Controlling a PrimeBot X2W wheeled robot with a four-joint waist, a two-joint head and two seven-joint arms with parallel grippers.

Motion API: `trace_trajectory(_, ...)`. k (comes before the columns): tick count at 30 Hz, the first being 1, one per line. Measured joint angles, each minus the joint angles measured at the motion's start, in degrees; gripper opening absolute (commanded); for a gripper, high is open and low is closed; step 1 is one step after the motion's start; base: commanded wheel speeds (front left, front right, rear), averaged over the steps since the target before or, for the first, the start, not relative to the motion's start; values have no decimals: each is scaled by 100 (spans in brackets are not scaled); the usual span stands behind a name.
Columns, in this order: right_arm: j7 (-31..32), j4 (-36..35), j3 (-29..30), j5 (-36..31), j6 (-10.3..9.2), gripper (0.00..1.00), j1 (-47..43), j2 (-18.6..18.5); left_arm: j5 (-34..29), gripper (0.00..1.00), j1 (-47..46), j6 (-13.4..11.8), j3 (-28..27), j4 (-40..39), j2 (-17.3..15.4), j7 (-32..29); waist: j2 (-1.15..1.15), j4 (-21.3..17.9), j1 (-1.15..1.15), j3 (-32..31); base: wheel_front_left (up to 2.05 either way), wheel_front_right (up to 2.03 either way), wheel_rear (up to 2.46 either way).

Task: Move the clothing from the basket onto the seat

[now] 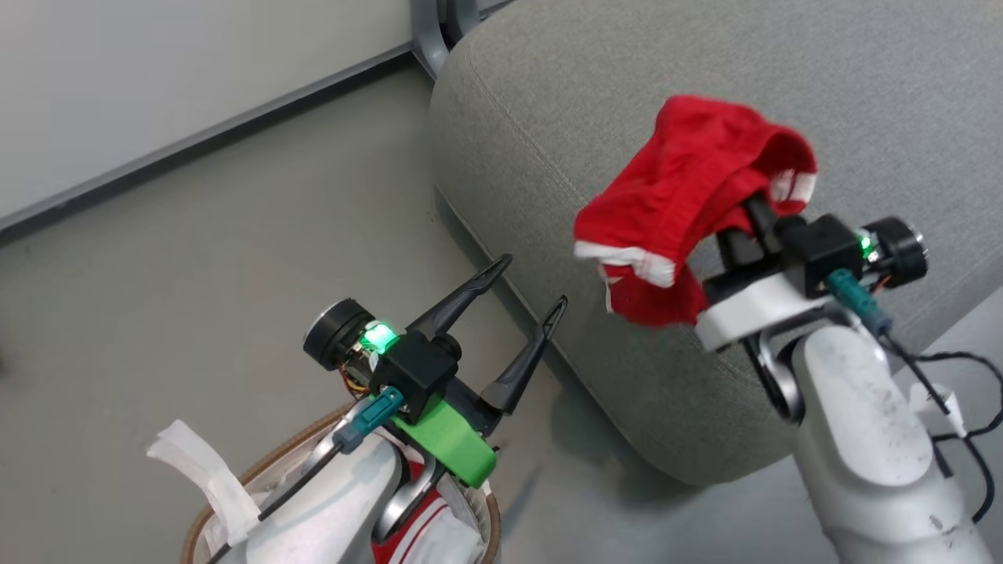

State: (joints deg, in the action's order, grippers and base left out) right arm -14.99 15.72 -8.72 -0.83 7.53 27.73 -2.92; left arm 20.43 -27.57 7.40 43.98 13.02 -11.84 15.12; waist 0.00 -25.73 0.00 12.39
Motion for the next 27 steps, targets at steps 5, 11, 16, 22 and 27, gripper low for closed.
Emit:
trace_trajectory(5,0,252,690,-542,0,0,951,-156,18,100,-117,1,102,-185,-359,0,0,45,0,435,0,0,0)
trace_trajectory(11,0,850,1457,-1169,1,0,1956,-322,71,100,-277,1,90,-450,-724,0,0,317,1,1014,0,0,0)
trace_trajectory(16,8,1261,2519,-1840,1,0,2618,-441,114,100,-368,0,-1,-632,-976,0,0,598,1,1505,0,0,0)
trace_trajectory(22,174,1351,3934,-2698,1,0,2925,-446,160,100,-374,0,-66,-714,-1168,0,0,932,1,1997,0,0,0)
trace_trajectory(27,350,1610,4536,-3015,1,78,2941,-229,191,100,-365,1,-136,-688,-1249,0,0,1175,1,2293,0,0,0)
